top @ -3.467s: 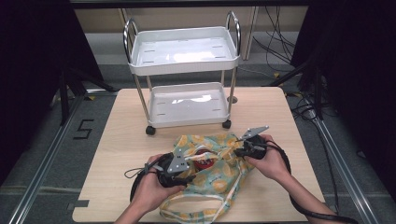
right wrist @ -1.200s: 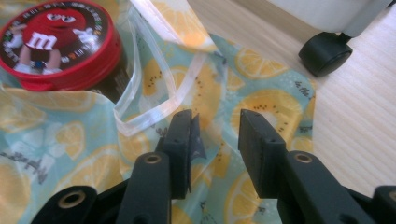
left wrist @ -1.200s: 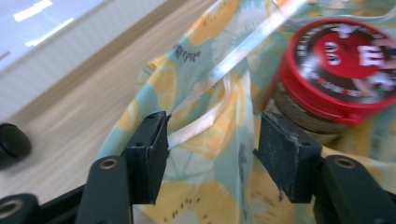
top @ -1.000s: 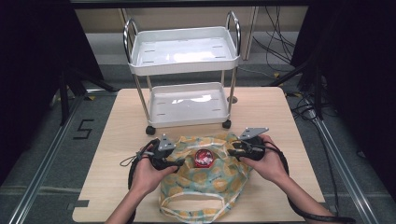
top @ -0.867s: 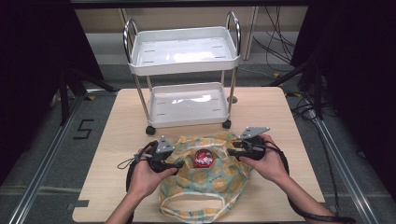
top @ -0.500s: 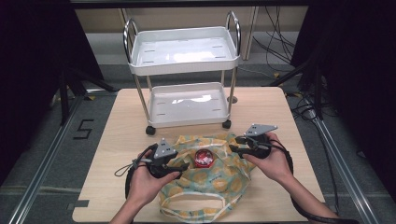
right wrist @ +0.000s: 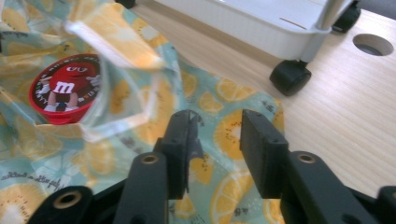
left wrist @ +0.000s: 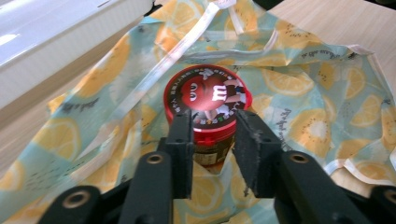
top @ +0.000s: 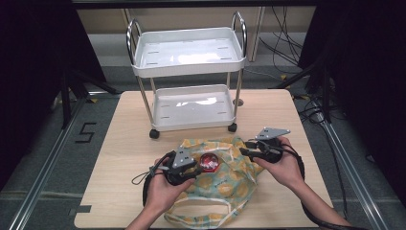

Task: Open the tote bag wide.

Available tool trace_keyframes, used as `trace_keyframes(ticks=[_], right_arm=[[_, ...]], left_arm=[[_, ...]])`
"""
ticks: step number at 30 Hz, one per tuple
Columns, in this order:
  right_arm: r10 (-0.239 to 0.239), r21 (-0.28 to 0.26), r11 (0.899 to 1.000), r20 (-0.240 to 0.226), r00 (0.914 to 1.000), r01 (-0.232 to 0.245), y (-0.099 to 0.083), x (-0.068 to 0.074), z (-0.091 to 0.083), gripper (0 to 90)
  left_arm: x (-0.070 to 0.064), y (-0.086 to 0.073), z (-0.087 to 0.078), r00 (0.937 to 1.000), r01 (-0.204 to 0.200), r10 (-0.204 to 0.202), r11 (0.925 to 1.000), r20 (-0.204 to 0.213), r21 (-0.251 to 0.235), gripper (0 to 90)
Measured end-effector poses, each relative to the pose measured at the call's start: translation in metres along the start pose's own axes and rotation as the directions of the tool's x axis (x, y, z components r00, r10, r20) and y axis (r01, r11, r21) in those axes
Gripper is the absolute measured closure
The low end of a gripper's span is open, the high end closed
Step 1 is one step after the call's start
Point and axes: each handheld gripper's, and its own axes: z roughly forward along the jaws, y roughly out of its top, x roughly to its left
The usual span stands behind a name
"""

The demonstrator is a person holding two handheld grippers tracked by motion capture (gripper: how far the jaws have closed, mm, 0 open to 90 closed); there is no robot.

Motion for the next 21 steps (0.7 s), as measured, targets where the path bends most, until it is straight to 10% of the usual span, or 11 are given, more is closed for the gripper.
trace_keyframes(ticks=[21], right_arm=[[0.070,-0.010,0.998,0.033,0.9970,-0.069,-0.006,-0.006,-0.011,73.6]], left_arm=[[0.003,0.004,-0.002,0.9982,0.060,-0.060,0.9977,-0.006,-0.032,70.7]])
